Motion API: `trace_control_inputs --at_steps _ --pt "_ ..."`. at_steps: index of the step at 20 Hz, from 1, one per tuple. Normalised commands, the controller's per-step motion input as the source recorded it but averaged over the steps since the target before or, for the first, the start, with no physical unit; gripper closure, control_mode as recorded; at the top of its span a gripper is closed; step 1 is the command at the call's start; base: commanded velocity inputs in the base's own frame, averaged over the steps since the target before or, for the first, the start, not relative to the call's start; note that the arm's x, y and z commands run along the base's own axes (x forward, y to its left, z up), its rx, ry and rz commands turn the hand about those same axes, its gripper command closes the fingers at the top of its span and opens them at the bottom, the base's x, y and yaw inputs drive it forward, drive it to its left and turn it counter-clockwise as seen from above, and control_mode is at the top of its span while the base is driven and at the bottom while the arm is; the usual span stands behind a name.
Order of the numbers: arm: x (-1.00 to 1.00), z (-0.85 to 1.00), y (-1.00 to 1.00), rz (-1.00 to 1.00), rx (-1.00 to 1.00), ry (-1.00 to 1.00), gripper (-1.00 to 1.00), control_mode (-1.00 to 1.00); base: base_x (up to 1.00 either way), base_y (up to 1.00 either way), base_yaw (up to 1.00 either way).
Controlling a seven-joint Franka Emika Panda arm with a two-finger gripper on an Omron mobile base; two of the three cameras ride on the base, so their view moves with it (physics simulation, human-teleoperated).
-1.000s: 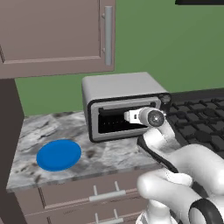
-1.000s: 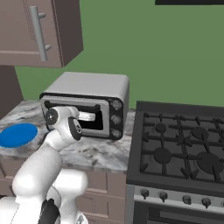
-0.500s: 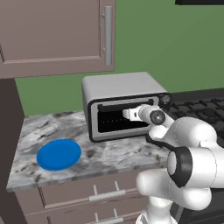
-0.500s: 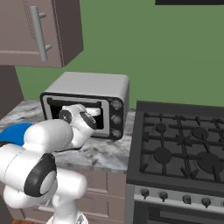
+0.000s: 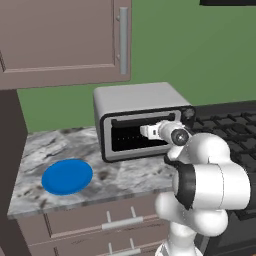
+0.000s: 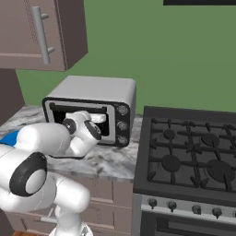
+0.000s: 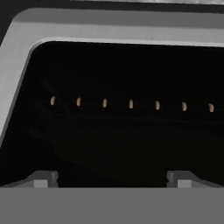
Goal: Pull the toaster oven rack outwards. Pick up the baguette from the plate and place it on the toaster oven rack. Close the toaster oven door fully and set the temperature to the lowest setting.
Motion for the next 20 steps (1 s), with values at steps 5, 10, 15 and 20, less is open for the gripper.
trace_control_inputs --at_steps 5,10,15,20 --pt "-0.31 0.52 -0.22 0.0 0.0 0.22 -1.0 -1.0 0.0 0.0 0.0" --pt "-0.51 0.92 -0.49 0.0 0.03 0.28 -1.0 -1.0 0.0 0.0 0.0" --pt "-0.22 1.0 -0.58 -0.03 0.14 0.41 -1.0 -1.0 0.0 0.0 0.0" --pt "0.0 0.83 -0.46 -0.1 0.34 0.46 -1.0 -1.0 0.0 0.0 0.0"
